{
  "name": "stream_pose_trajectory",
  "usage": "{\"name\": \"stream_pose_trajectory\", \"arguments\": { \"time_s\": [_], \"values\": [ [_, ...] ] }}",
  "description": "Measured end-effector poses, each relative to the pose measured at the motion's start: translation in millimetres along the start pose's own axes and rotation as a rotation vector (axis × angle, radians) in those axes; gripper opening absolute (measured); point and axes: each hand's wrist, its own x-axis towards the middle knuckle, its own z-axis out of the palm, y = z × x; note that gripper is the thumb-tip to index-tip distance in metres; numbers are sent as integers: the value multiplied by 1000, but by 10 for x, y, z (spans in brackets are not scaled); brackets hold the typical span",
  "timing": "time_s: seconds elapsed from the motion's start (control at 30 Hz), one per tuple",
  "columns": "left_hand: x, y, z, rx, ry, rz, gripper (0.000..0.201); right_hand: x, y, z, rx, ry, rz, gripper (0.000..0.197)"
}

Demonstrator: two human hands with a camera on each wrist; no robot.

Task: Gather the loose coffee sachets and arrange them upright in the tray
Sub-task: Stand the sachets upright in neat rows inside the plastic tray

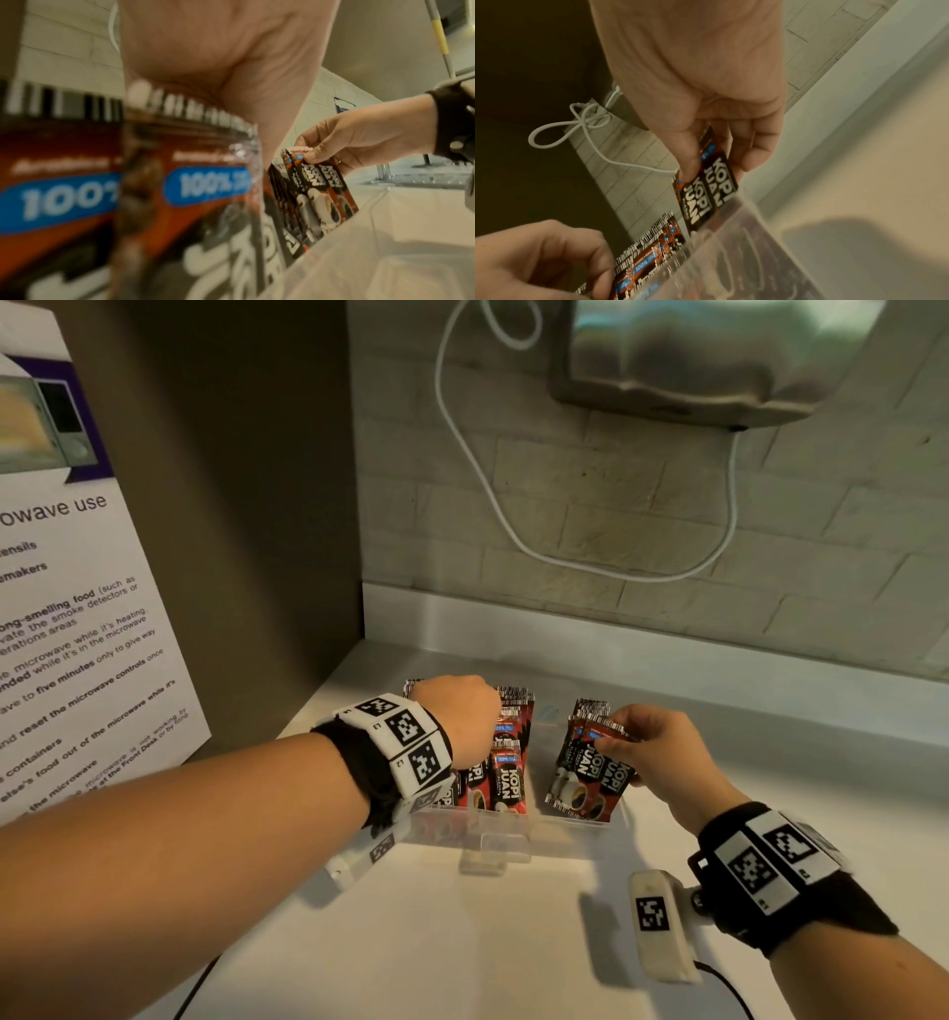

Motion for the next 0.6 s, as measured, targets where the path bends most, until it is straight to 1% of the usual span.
{"name": "stream_pose_trajectory", "arguments": {
  "time_s": [0.1,0.17,0.3,0.33,0.4,0.47,0.5,0.53,0.6],
  "values": [
    [15,-11,-14,-39,9,7,18,9,-28,-1,-20,-5,-11,17],
    [25,-24,-24,-48,5,19,22,22,-46,2,-30,-11,-14,16],
    [18,-51,-51,-77,6,14,21,60,-58,8,-52,-16,-10,12],
    [-2,-50,-80,-103,28,6,21,69,-58,8,-54,-18,-7,12],
    [-55,-19,-145,-200,123,7,21,75,-63,1,-56,-28,1,13],
    [-117,90,-191,-428,236,16,23,79,-71,-1,-54,-40,2,13],
    [-149,177,-204,-590,254,15,29,82,-77,1,-54,-45,-3,13],
    [-177,274,-207,-766,230,7,37,82,-80,3,-58,-51,-9,14],
    [-225,474,-195,-1143,81,-22,54,84,-80,6,-67,-61,-23,16]
  ]
}}
